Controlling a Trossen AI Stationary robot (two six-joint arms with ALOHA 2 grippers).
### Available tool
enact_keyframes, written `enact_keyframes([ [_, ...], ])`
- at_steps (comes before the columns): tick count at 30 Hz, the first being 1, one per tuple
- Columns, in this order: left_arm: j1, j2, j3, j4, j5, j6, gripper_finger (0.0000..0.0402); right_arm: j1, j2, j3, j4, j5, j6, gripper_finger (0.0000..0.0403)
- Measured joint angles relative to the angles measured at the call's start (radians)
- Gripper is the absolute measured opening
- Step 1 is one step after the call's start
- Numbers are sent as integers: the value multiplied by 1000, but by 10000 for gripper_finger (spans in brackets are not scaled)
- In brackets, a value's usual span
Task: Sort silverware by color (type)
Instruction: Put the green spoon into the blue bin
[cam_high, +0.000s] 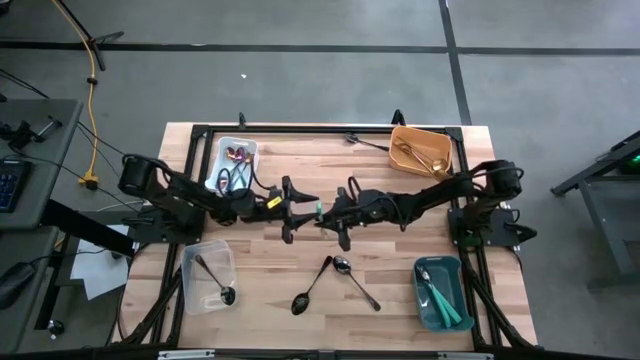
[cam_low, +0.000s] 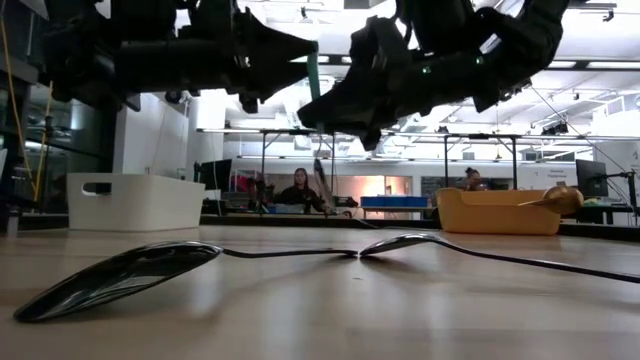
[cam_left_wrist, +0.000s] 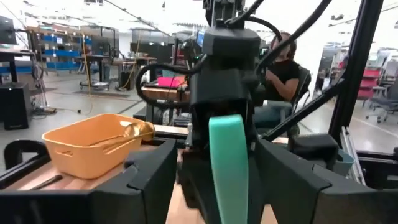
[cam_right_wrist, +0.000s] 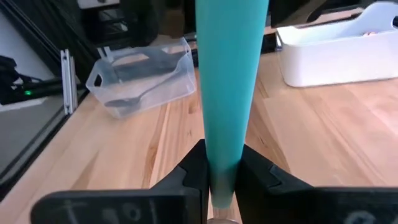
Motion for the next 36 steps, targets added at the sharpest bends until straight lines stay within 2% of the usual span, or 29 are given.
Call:
enact_keyframes([
  [9, 0, -176, -122, -61, -2, 23, 210, 24, -72, 0, -101, 74, -77, 43],
  [18, 0, -328, -246, -58, -51, 25, 211, 20, -75, 0, -102, 80, -94, 43],
  [25, 0, -342, -255, -60, -51, 26, 211, 26, -90, 0, -103, 75, -74, 43],
  [28, -1, -342, -255, -65, -51, 26, 211, 48, -149, 1, -134, 69, -42, 43],
  [32, -1, -342, -255, -85, -51, 26, 211, 104, -286, 4, -290, 107, 34, 43],
  [36, -1, -342, -255, -88, -51, 26, 211, 188, -420, 76, -670, 256, 210, 43],
])
